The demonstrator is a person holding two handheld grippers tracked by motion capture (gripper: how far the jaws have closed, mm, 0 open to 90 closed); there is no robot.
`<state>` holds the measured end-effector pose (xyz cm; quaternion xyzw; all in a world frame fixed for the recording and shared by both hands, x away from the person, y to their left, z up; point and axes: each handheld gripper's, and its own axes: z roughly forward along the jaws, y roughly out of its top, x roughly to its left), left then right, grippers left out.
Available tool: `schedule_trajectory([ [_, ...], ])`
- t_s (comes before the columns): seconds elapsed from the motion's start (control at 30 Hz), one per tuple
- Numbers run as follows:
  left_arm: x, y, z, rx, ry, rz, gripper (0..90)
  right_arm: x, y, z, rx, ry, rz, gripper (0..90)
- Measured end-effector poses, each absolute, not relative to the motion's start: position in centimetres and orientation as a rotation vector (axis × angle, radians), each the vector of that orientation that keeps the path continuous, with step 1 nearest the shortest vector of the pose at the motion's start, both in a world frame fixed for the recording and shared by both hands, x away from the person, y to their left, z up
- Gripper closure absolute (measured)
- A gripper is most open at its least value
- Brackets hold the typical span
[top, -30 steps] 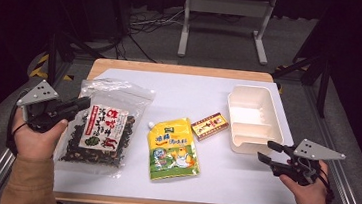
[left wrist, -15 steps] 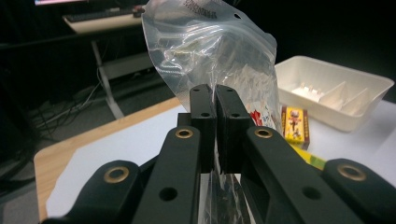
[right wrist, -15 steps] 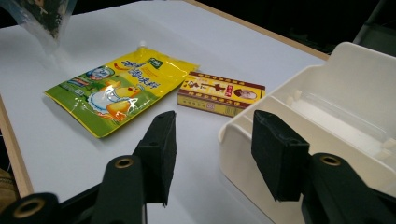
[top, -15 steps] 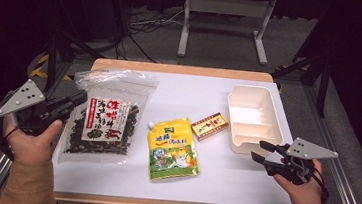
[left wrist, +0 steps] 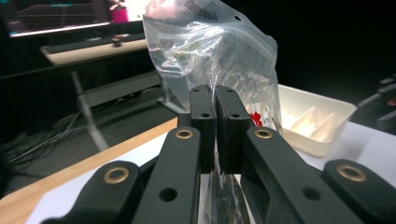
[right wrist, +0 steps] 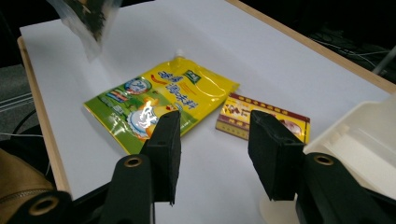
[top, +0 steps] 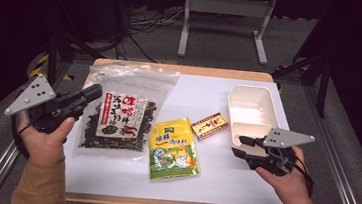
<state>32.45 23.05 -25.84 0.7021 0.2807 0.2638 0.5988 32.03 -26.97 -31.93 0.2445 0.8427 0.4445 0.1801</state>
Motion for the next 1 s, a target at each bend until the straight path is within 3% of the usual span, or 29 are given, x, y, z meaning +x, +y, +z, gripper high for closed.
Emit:
schedule_trajectory([
  [0.33, 33.0, 19.0, -26.2, 1.651, 0.569, 0.554, 87.0, 33.2, -22.8, -30.2, 0.586, 2.428, 1.293, 48.0],
  [1.0, 33.0, 16.0, -26.9, 1.626, 0.478, 0.480, 86.9, 35.5, -19.7, -29.0, 0.606, 2.488, 1.456, 38.1],
])
